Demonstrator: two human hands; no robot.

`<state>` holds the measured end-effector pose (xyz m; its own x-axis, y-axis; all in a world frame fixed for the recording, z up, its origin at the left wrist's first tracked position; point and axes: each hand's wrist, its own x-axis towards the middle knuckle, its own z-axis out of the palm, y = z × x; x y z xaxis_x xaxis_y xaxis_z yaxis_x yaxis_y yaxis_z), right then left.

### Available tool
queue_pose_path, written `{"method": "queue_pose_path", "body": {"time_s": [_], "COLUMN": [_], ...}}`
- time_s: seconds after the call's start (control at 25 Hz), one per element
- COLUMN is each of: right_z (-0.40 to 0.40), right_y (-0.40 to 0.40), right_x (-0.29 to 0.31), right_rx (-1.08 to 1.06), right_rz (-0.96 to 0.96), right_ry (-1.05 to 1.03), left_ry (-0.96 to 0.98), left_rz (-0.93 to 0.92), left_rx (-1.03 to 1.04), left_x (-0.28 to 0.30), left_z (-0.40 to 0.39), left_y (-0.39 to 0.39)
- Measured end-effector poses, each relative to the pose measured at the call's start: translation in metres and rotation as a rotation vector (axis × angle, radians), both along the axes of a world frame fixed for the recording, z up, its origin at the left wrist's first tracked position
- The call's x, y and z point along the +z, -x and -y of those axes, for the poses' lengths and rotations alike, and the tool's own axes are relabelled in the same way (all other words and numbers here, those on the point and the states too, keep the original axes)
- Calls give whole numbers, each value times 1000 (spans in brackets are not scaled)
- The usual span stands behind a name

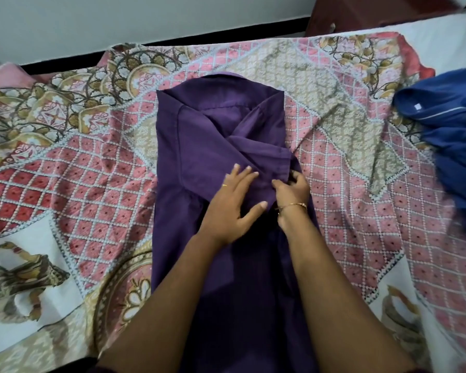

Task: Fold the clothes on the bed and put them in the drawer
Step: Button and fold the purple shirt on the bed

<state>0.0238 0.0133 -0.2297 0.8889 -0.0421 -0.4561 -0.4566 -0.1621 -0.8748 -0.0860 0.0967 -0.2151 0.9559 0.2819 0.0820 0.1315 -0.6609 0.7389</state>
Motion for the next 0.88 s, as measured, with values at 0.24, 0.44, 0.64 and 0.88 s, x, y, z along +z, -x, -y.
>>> {"method": "queue_pose_path", "body": {"time_s": [0.24,0.44,0.64,0.88], "right_z": [-11,-27,-36,-24], "right_y": [47,131,164,174], "right_x": [17,30,19,10], "right_rx": [71,545,602,376], "right_rz": [691,347,-96,-54], "right_ry": [480,449,278,140], "left_ry": [-495,-468,-287,-474], "left_rz": [28,-330,-550,-244], "left_rx": [418,479,595,353], "left_x": [-17,-15,5,11], "left_z": [-12,-1,18,40], "left_y": [43,97,135,153]}}
